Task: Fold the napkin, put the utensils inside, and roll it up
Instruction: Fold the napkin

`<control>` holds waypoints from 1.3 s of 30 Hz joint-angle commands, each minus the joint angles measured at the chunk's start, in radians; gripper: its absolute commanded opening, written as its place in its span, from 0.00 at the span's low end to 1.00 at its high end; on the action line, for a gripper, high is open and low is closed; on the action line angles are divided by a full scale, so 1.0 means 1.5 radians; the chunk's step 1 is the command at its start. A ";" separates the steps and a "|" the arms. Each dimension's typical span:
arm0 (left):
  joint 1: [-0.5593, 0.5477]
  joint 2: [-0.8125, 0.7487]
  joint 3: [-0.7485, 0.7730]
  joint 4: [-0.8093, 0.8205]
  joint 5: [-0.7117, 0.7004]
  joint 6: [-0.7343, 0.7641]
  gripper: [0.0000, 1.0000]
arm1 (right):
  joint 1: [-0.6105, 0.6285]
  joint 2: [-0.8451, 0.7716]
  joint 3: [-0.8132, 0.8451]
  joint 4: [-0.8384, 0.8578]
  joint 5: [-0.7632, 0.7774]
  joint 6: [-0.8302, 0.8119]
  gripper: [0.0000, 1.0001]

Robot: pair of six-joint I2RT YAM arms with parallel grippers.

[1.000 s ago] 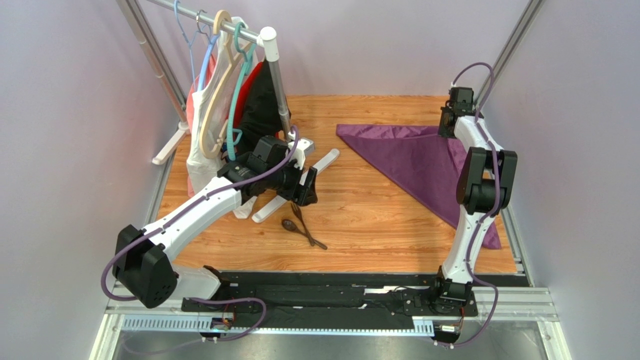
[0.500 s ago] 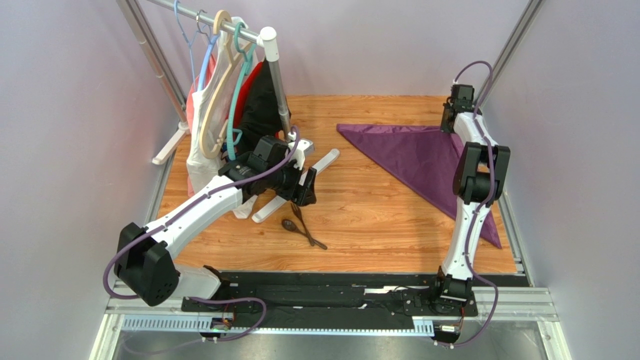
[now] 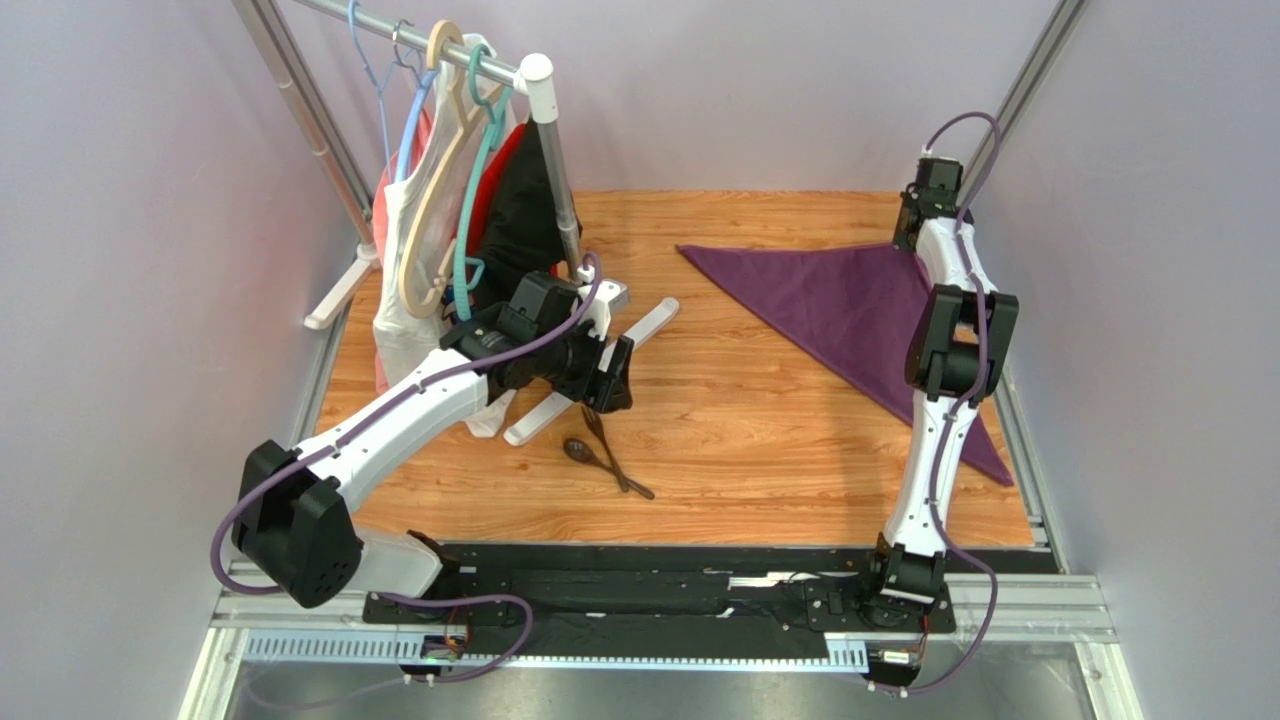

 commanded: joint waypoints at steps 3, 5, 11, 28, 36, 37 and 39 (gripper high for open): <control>0.009 0.003 0.021 0.002 0.017 0.011 0.80 | -0.005 0.022 0.045 -0.020 0.008 0.004 0.00; 0.010 0.004 0.022 0.002 0.018 0.011 0.80 | -0.006 0.022 0.046 -0.019 0.014 0.004 0.00; 0.011 0.003 0.021 0.002 0.018 0.010 0.80 | -0.014 0.024 0.047 -0.020 0.012 0.025 0.00; 0.012 0.008 0.022 0.003 0.028 0.011 0.80 | -0.027 0.037 0.068 -0.026 0.018 0.041 0.00; 0.013 0.011 0.023 0.003 0.033 0.010 0.80 | -0.032 0.041 0.076 -0.031 0.023 0.057 0.03; 0.014 0.010 0.023 0.002 0.035 0.010 0.80 | -0.034 0.041 0.077 -0.034 0.025 0.059 0.16; 0.013 0.012 0.023 0.002 0.034 0.009 0.80 | -0.034 0.037 0.075 -0.035 0.028 0.065 0.35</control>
